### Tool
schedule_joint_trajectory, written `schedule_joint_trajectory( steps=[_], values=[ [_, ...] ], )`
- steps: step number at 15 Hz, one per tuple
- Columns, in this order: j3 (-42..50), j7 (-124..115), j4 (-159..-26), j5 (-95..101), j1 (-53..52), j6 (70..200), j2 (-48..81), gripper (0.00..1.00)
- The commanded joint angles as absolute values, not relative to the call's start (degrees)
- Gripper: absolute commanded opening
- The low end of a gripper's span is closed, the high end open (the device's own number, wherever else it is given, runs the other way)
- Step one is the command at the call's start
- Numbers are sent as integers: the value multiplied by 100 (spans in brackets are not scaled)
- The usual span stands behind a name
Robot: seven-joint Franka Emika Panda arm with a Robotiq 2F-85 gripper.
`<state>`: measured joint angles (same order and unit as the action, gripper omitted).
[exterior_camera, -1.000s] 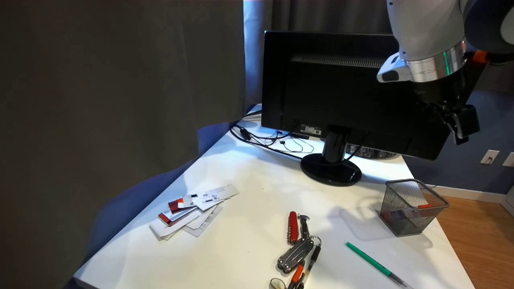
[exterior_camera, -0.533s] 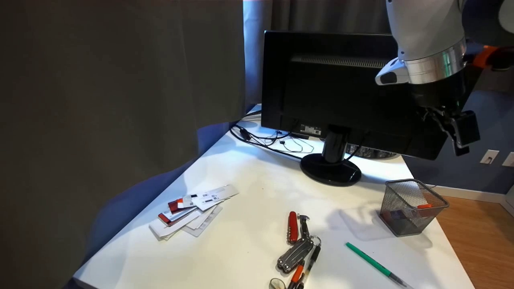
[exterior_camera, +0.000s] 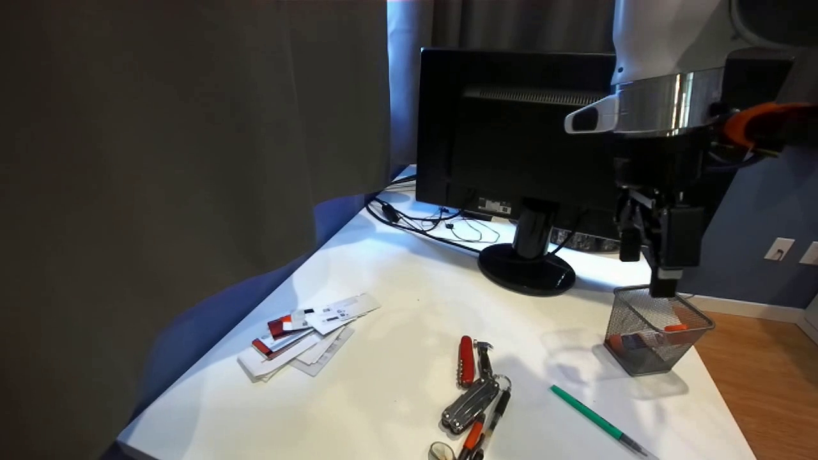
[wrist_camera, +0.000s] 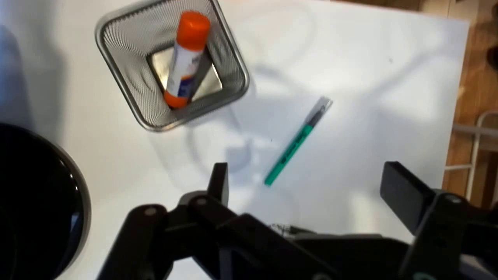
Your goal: Turn the stationary holder upright, put the paper glue and green marker in the stationary holder
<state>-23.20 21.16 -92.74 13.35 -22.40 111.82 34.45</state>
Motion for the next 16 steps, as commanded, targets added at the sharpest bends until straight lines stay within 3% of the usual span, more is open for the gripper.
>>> schedule_joint_trajectory(
  steps=[1, 6, 16],
  values=[
    [-2144, 1548, -9904, 1270, -2446, 12623, 3402, 100],
    [-1682, 859, -10281, 1729, -2903, 13290, 3725, 100],
    [-1659, 528, -10186, 1530, -2950, 13457, 4126, 100]
  ],
)
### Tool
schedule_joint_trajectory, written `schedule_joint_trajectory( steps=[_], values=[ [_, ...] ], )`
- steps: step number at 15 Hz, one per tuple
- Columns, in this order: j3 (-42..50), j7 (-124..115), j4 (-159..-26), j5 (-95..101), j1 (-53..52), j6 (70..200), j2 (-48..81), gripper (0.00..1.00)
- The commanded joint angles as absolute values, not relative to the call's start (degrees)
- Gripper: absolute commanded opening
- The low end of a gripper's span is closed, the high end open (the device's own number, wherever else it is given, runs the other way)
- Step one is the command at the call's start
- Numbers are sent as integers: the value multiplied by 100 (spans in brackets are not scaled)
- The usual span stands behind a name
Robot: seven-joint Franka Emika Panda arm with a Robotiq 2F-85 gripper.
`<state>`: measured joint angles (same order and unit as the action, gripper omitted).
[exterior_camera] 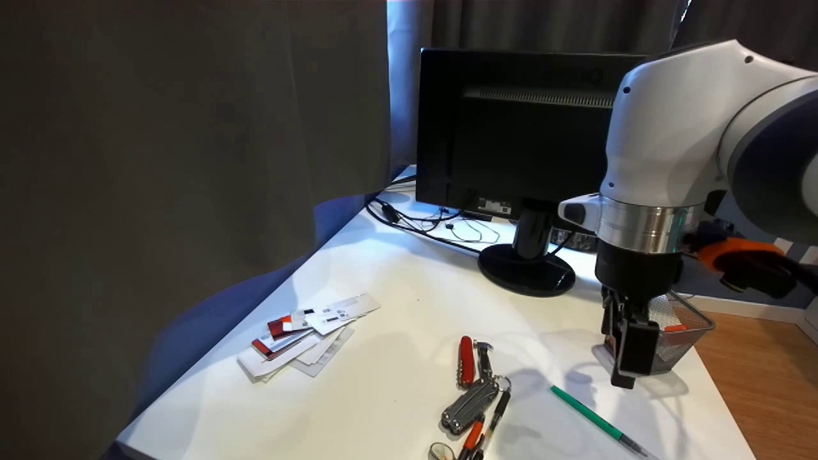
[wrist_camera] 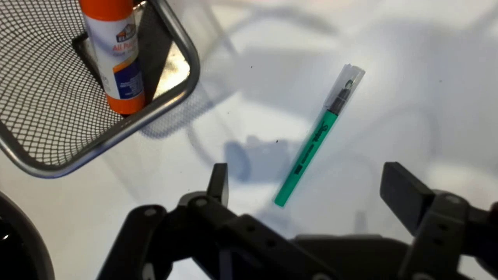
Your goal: Turn the stationary holder upright, put the paper glue and green marker in the stationary holder
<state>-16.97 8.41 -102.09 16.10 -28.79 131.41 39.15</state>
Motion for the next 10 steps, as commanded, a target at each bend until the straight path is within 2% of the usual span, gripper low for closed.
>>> schedule_joint_trajectory(
  steps=[1, 8, 9, 10],
  values=[
    [-1666, 444, -10220, 1495, -2939, 13633, 4173, 100],
    [-1440, -48, -10161, 1589, -3137, 14588, 4614, 98],
    [-1364, -119, -10153, 1625, -3202, 14639, 4648, 79],
    [-1341, -143, -10145, 1612, -3223, 14678, 4681, 73]
  ],
)
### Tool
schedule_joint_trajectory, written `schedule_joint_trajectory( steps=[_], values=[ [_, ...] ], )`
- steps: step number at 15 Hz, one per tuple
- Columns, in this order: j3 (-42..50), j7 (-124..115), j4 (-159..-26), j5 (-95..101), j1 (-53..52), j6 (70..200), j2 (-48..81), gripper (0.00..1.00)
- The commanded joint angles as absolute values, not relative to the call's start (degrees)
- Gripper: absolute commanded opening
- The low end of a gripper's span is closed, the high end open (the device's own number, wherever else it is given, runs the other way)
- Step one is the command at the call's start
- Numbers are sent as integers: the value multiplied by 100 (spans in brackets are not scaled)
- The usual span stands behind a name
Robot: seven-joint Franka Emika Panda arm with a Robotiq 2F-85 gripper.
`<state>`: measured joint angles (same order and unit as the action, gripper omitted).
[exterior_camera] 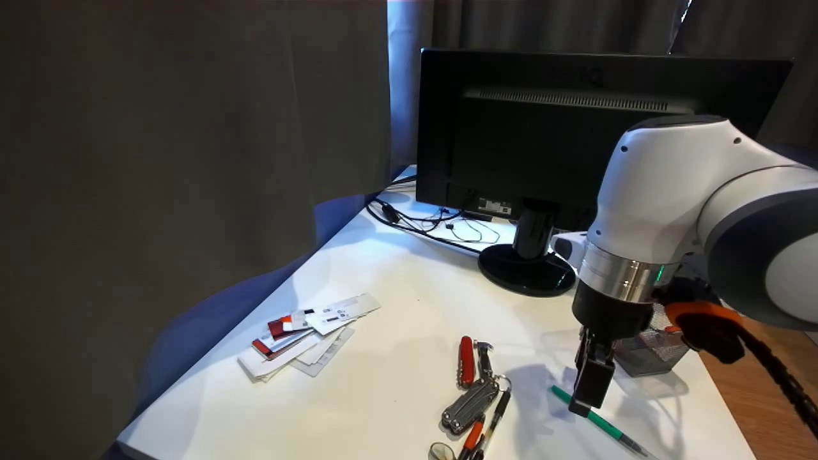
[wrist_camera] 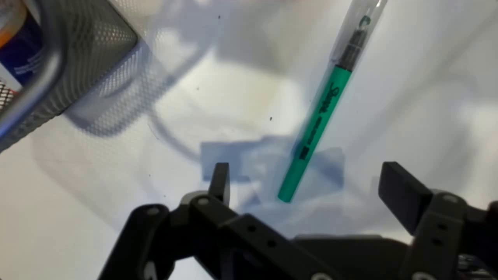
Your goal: Turn the stationary holder upright, put the paper glue and green marker in the stationary holder
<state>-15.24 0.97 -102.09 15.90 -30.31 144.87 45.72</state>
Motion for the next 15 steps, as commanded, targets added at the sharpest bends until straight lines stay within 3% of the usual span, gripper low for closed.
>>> schedule_joint_trajectory(
  steps=[1, 10, 12, 15],
  values=[
    [-1284, -191, -10135, 1624, -3270, 14709, 4709, 69],
    [-1153, -250, -10191, 1587, -3377, 14630, 4585, 5],
    [-1230, -183, -10242, 1519, -3296, 14586, 4492, 0],
    [-1265, -112, -10347, 1533, -3271, 14395, 4240, 4]
  ],
)
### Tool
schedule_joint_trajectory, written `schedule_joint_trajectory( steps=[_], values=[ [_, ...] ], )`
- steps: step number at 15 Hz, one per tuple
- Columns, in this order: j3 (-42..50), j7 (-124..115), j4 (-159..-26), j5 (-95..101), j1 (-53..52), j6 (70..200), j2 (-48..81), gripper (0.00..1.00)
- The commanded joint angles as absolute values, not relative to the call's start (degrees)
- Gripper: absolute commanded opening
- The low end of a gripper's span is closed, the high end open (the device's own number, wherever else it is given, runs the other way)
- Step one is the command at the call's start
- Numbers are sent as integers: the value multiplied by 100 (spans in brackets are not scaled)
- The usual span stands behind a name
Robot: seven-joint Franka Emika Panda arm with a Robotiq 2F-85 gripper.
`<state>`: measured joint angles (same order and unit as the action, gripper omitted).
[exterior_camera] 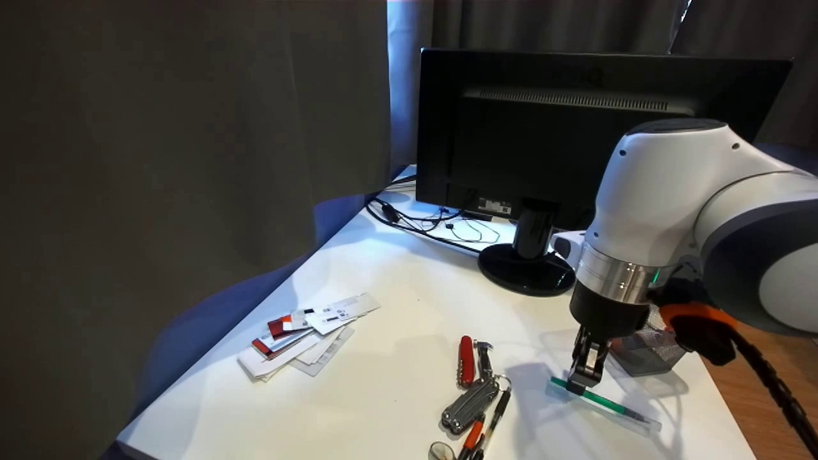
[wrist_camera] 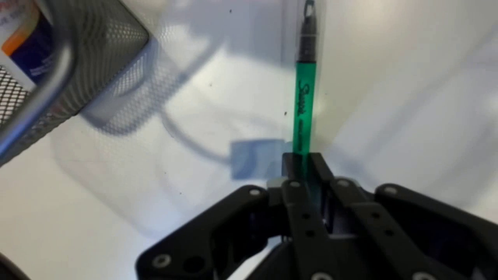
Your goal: Turn the stationary holder upright, put the paper glue and green marker in the stationary holder
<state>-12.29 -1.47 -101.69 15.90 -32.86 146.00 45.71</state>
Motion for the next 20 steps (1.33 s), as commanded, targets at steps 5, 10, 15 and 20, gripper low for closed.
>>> schedule_joint_trajectory(
  steps=[5, 10, 15, 20],
  values=[
    [-1404, -130, -10591, 1451, -3190, 13837, 3477, 4],
    [-1661, -13, -10956, 1241, -2918, 13925, 2647, 4],
    [-1647, -134, -10831, 1405, -2892, 13857, 2542, 9],
    [-1657, -135, -10958, 1403, -2869, 13882, 2464, 9]
  ],
)
